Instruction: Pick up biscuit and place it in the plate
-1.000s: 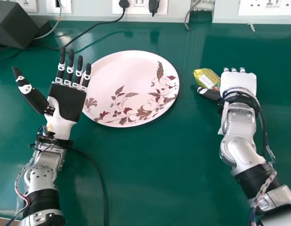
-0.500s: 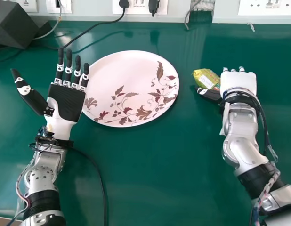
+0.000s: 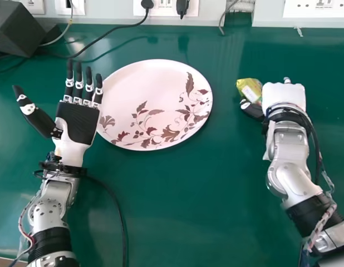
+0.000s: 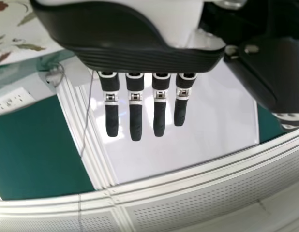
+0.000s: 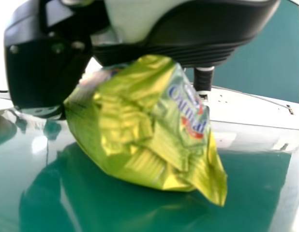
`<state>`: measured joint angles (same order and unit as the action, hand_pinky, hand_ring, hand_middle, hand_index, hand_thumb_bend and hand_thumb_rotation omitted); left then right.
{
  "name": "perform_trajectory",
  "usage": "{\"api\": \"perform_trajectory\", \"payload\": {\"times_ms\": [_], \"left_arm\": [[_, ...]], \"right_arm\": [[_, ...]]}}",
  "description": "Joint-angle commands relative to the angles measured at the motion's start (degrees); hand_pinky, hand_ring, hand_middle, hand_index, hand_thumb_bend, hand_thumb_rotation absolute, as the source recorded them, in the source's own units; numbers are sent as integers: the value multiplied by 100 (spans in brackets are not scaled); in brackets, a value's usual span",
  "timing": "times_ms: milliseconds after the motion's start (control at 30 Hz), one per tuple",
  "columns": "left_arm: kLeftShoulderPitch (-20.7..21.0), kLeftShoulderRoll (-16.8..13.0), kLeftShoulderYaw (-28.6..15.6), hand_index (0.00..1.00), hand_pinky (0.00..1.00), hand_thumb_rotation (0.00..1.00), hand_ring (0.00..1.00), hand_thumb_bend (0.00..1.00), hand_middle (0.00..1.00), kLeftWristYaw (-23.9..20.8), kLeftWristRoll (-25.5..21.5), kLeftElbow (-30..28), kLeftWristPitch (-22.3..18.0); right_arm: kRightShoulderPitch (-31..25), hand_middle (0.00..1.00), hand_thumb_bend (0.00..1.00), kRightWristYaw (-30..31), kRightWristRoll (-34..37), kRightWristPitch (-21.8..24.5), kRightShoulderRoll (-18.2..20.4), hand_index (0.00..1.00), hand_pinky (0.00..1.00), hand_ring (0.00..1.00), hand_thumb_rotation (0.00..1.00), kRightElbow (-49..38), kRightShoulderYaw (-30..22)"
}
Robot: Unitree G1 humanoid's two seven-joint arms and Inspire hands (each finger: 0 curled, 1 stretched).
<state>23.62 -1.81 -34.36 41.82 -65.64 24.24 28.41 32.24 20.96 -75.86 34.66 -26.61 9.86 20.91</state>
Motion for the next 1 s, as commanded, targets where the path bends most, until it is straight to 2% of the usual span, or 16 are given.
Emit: {"api": "perform_trajectory", "payload": {"times_ms": [0, 133, 233, 333, 567, 733, 967], "left_arm": [[-317, 174, -24, 88, 71, 63, 76, 100, 84, -8, -70, 339, 220], [-250, 115, -118, 88, 68, 62, 75, 100, 83, 70, -336, 545, 590], [-229, 118, -171, 88, 67, 62, 75, 100, 83, 56, -446, 623, 693], [-247, 123, -175, 87, 65, 62, 75, 100, 82, -22, -500, 591, 751], [-267, 155, -200, 88, 66, 62, 76, 100, 82, -137, -443, 511, 637], [-282, 128, -182, 87, 65, 62, 75, 100, 82, -131, -423, 513, 594], [-296, 114, -177, 87, 67, 62, 76, 100, 83, -128, -395, 509, 541]], "right_arm": [[-198, 69, 42, 43, 105, -40, -24, 66, 39, 54, 0, -65, 18], [-234, 63, 41, -11, 151, -37, -45, 62, 38, 53, 0, -167, -32], [-238, 60, 42, 4, 158, -26, -69, 60, 39, 51, 0, -226, -35], [-250, 58, 45, 30, 139, -23, -94, 58, 36, 47, 0, -286, -28], [-281, 56, 46, 92, 161, -24, -111, 53, 34, 47, 0, -392, -52], [-342, 50, 47, 110, 161, -26, -125, 55, 32, 45, 0, -547, -85], [-423, 49, 47, 197, 167, -42, -139, 54, 34, 45, 0, -804, -149]]}}
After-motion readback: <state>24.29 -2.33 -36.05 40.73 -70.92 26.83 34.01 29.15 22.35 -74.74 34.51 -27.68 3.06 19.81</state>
